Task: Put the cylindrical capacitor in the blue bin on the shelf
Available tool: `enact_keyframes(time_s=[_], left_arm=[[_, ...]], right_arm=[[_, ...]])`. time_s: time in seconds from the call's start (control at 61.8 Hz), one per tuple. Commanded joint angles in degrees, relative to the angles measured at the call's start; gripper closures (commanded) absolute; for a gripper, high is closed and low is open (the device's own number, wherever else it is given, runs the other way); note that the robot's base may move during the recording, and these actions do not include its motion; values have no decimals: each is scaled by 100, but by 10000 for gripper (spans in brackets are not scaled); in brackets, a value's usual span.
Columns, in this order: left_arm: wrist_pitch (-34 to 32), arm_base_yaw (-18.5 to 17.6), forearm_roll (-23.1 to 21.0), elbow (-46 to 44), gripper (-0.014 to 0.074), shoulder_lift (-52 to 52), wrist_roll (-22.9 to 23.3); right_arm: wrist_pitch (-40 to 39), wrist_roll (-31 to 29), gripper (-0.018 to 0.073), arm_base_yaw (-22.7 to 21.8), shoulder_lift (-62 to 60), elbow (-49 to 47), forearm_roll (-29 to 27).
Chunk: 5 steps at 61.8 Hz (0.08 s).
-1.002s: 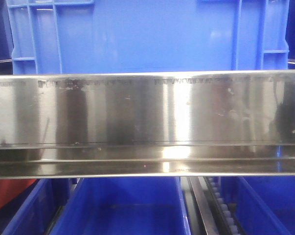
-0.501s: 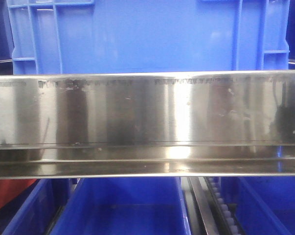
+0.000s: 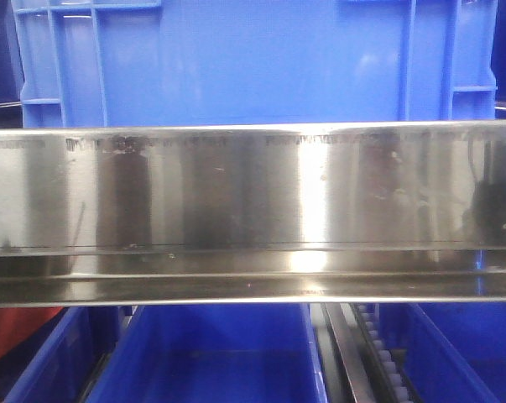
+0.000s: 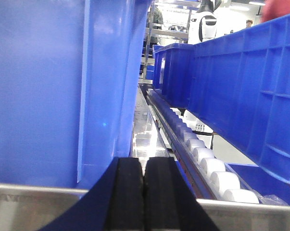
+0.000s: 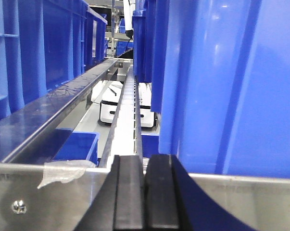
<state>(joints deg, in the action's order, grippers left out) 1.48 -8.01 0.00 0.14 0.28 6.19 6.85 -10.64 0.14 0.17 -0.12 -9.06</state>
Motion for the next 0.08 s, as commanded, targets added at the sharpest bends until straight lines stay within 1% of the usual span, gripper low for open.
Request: enact_keyframes(time_s=[0.0, 0.065], left_arm=[[-83, 18, 0, -14, 707, -28, 4], [-83, 18, 0, -14, 707, -28, 4]], right_arm=[[-141, 21, 712, -42, -17, 12, 39], [-141, 21, 712, -42, -17, 12, 39]])
